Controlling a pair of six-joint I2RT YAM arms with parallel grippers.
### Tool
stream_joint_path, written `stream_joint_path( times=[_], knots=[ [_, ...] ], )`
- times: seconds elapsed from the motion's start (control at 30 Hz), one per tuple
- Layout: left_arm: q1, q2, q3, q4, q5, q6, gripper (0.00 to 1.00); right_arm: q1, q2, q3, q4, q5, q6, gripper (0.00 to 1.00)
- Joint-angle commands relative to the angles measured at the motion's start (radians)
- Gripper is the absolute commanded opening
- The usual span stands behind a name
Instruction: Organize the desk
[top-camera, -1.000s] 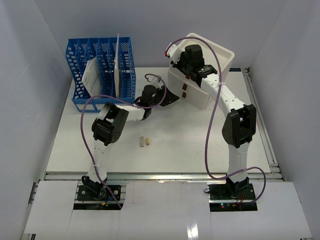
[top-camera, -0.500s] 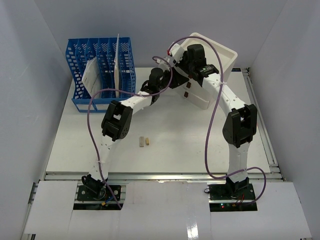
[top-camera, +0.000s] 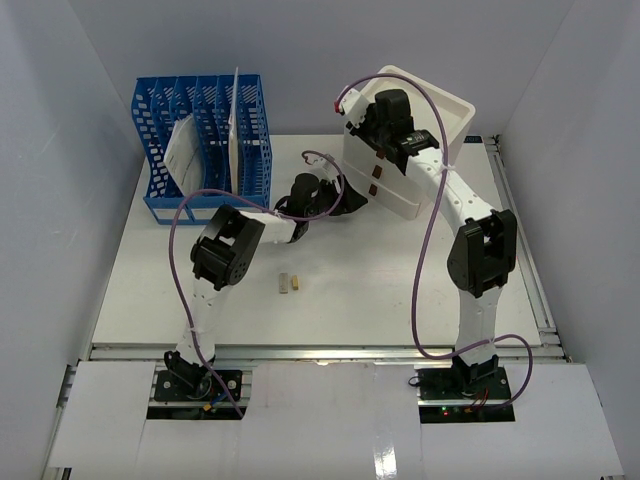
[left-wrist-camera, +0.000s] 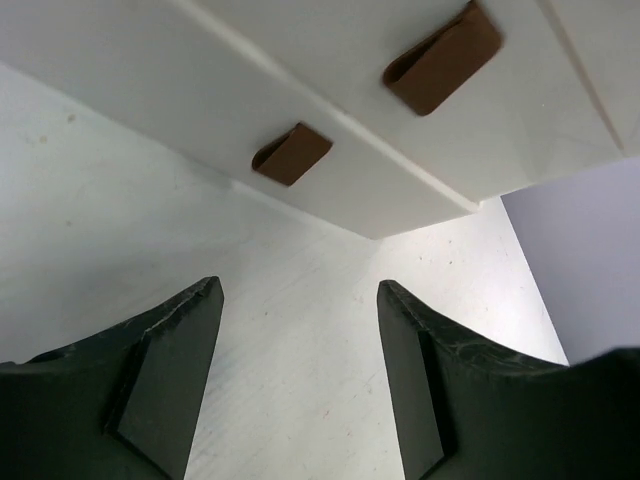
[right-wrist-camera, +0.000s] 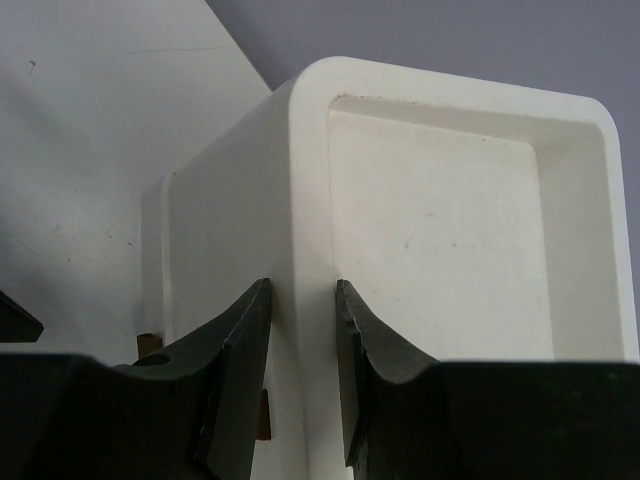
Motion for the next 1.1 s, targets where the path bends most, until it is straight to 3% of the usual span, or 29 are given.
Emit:
stream_joint_path(
  times=[0.0, 0.27, 0.8, 0.87, 1.07],
  knots=[
    [0.0, -0.062, 0.048, 0.047, 0.017, 0.112, 0.74, 0.032, -0.024, -0.05, -0.172, -0.073, 0.051, 0.23],
    [-0.016, 0.047, 0.08, 0.157, 0.012, 0.223, 0.68, 0.032, -0.015, 0.001, -0.254, -0.209, 0.057, 0.22],
    [-0.063, 0.098, 0.087, 0.245, -0.129, 0.234, 0.63, 0.051, -0.075, 0.012, -0.326, -0.374, 0.094, 0.19],
    [-0.068, 0.103, 0.097, 0.233, -0.137, 0.234, 0.56, 0.053, -0.079, 0.007, -0.326, -0.382, 0.1, 0.19],
    [-0.07, 0.097, 0.112, 0.186, -0.149, 0.204, 0.17, 0.053, -0.079, -0.002, -0.324, -0.361, 0.102, 0.19]
  ],
)
